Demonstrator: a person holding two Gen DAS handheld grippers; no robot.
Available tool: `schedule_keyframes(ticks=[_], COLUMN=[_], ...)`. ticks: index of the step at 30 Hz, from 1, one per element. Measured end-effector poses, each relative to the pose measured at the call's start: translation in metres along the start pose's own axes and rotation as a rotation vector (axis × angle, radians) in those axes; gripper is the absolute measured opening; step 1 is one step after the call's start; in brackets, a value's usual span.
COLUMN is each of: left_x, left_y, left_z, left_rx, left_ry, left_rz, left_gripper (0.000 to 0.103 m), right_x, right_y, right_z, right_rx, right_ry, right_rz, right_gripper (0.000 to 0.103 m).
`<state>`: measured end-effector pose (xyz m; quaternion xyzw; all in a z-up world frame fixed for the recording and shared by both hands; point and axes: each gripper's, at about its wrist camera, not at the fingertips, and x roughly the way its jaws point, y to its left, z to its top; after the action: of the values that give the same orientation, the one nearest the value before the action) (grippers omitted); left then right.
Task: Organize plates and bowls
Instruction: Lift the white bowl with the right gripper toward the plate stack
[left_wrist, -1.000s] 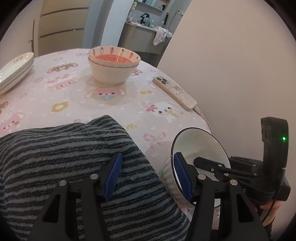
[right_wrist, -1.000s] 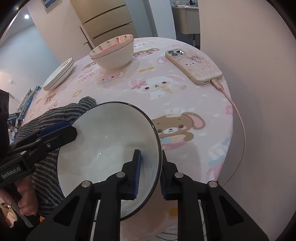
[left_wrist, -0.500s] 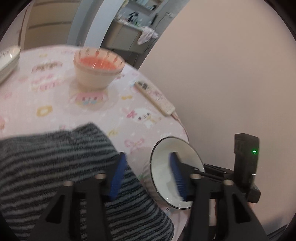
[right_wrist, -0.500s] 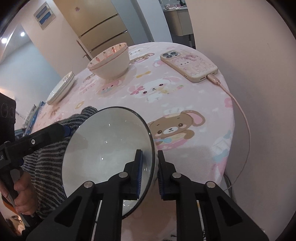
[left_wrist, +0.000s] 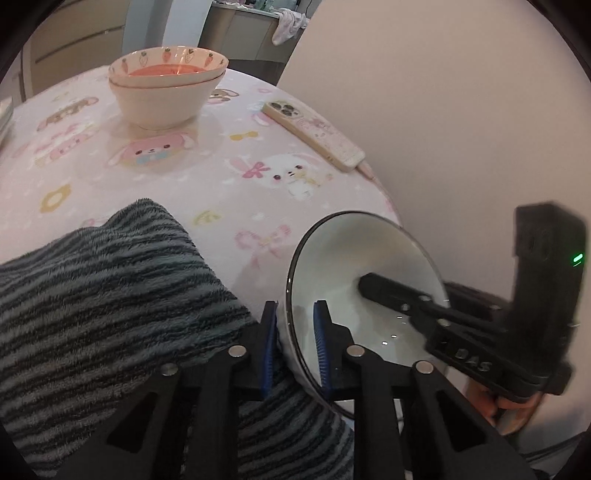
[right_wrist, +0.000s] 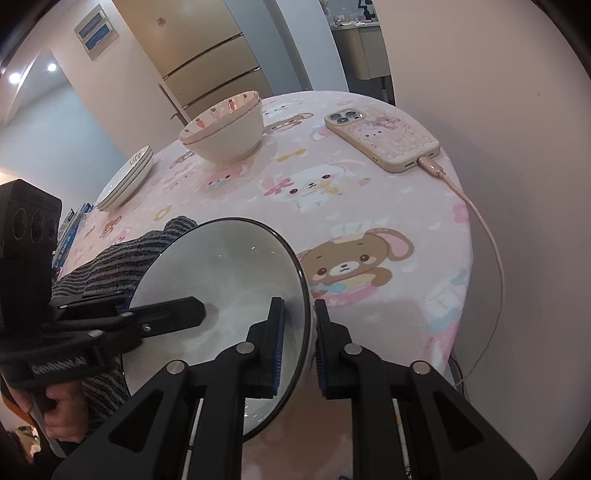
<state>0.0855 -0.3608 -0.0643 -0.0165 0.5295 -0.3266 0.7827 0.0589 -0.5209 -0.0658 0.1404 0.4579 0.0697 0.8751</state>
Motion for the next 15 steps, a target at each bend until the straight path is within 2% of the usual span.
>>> schedule_keyframes(ticks=[3, 8, 10, 15], left_x=[0.001, -0.021, -0.033, -0.065], left_y=[-0.004, 0.008, 0.013, 0.021], left_z=[-0.005, -0.009, -0.006, -0.003], left_rx=[0.004, -0.089, -0.103, -0.113], left_ry=[-0.008, -0.069, -0.097, -0.168], left_rz=[0.051, 0.013, 0.015, 0.078], left_gripper=[0.015, 0.015, 0.015, 0.015], right_x=[-0.003, -0.02, -0.026, -0.03], right_y=[0.002, 0.03, 0.04, 0.063], right_z=[0.005, 0.014, 0.02, 0.036], right_rx=[0.019, -0.084, -0.106, -0.128], right_ry=[0.012, -0.051, -0.067, -0.08], right_rz=[-0.001, -0.058, -0.049, 0.001], right_gripper=[0.013, 0.014, 0.014, 0.014])
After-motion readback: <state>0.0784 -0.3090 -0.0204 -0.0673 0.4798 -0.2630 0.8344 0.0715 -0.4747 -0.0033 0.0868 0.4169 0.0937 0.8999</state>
